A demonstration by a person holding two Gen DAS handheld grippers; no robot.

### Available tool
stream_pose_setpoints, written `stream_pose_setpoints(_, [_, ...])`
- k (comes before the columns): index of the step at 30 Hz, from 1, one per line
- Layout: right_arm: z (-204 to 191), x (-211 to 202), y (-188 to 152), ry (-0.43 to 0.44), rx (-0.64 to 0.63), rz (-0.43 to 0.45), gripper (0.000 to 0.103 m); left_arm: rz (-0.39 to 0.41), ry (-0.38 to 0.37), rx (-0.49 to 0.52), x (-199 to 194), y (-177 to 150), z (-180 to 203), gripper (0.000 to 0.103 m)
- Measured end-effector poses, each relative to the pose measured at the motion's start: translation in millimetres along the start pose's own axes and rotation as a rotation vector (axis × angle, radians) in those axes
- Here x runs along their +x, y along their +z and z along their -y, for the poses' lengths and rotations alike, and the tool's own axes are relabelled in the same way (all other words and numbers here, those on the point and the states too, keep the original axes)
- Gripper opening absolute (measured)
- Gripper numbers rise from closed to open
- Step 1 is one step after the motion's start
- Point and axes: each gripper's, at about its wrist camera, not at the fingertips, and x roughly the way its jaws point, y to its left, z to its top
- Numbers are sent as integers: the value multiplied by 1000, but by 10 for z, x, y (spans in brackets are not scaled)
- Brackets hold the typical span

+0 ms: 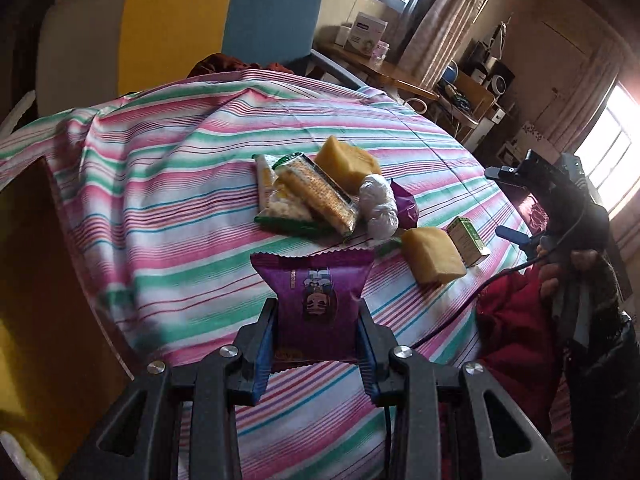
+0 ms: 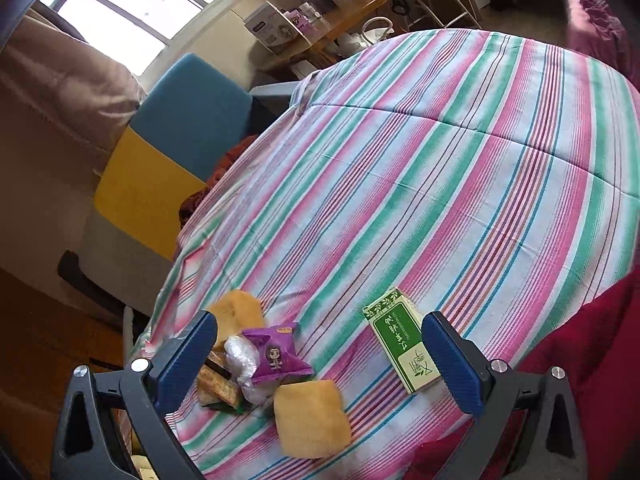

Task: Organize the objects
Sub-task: 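Grasp a purple snack packet with the left tool while the right tool grasps the green box, then carry the purple packet into the gold tray and open the left tool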

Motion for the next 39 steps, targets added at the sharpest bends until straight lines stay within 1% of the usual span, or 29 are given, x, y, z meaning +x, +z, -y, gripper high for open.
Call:
stream_pose_setpoints(3, [-19, 82, 11, -63, -12, -40, 103, 23, -17, -26, -158, -98, -120, 35])
stream_pose_setpoints(5, [-29, 150, 21, -121, -20, -69, 103, 38, -31, -42, -252, -148, -188, 35])
stream_pose_setpoints(10, [-25, 413, 32, -272, -42, -184, 103, 69, -55, -75, -424, -240, -347, 36])
stream_pose_setpoints(12, [-45, 480, 31, -326, -75, -202, 98, 78, -59, -90, -470, -272, -396, 36])
stream_pose_setpoints(13, [-57, 526, 23, -354, -96, -223, 89, 85, -61, -96, -501, -293, -420, 35])
stream_pose_setpoints(14, [-68, 592, 5, -376, -120, -259, 78, 90, -63, -101, -526, -313, -441, 35])
stream_pose_setpoints(15, [-72, 667, -15, -396, -141, -301, 72, 97, -65, -107, -555, -331, -458, 36])
stream_pose_setpoints(16, [-66, 734, -32, -418, -153, -337, 57, 104, -65, -110, -581, -346, -478, 36])
stream_pose_setpoints(17, [-59, 768, -41, -443, -162, -350, 44, 112, -64, -111, -607, -363, -491, 36])
stream_pose_setpoints(18, [-62, 776, -46, -469, -174, -349, 36, 117, -61, -112, -631, -380, -505, 36])
stream_pose_setpoints(19, [-71, 774, -56, -480, -188, -347, 32, 122, -58, -116, -653, -402, -527, 36])
stream_pose_setpoints(24, [-148, 730, -105, -493, -261, -315, 31, 127, -40, -152, -708, -476, -654, 36])
stream_pose_setpoints(29, [-160, 681, -117, -490, -299, -288, 31, 154, 2, -223, -866, -561, -927, 35])
stream_pose_setpoints(33, [-136, 580, -96, -473, -305, -248, 31, 181, 68, -293, -1067, -556, -1294, 35])
stream_pose_setpoints(35, [-123, 534, -87, -463, -309, -232, 31, 191, 115, -339, -1186, -518, -1555, 36])
stream_pose_setpoints(37, [-115, 488, -80, -446, -316, -219, 31, 186, 176, -381, -1278, -447, -1839, 35])
stream_pose_setpoints(39, [-97, 446, -69, -427, -318, -210, 31, 174, 223, -400, -1323, -373, -2075, 35])
